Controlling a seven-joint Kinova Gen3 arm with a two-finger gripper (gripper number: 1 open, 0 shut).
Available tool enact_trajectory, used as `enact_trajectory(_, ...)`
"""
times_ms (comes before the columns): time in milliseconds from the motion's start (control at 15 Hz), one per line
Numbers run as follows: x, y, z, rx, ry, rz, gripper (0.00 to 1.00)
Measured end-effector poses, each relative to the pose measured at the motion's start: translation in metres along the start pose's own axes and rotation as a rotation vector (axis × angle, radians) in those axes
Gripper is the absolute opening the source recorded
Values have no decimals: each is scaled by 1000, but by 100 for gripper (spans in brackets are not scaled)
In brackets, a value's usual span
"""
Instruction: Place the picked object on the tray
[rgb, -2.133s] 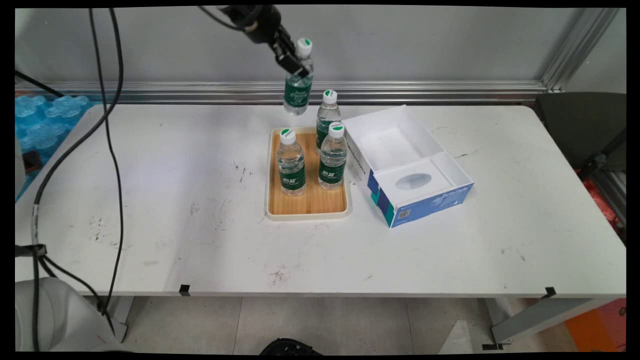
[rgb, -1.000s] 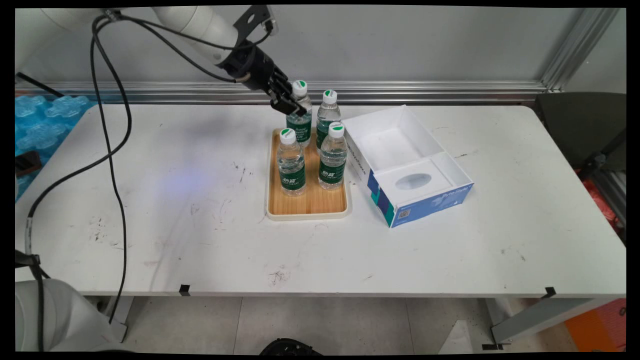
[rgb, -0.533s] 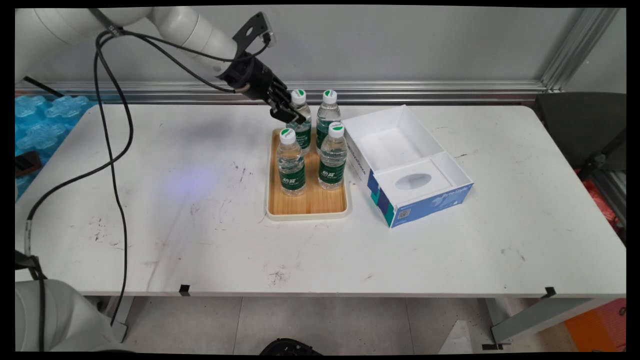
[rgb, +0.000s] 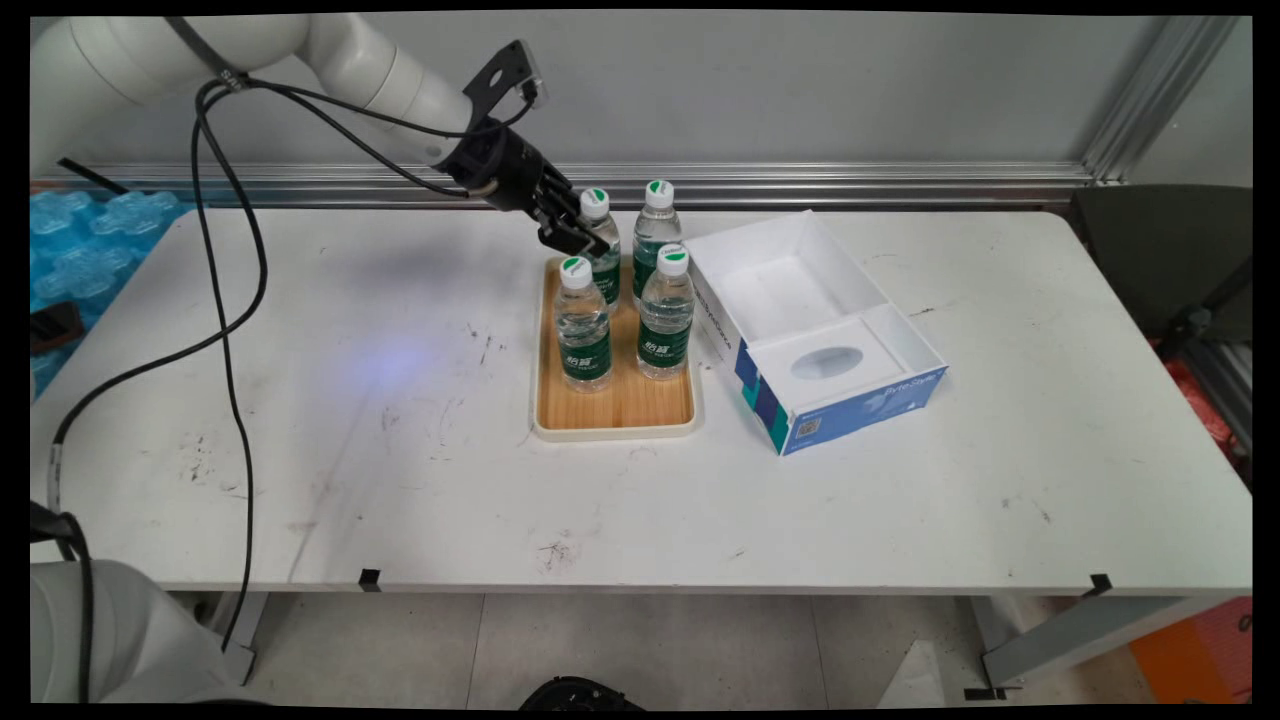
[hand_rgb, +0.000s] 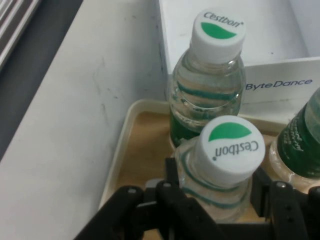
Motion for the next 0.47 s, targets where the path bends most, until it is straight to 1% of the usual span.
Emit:
enact_trajectory(133,-3,-1,2,-2,0,-1,0)
enact_trajectory(200,-4,-2,3,-4,0,-1,100)
enact_trajectory(467,-8,-4,5,-1,-1,-4,100)
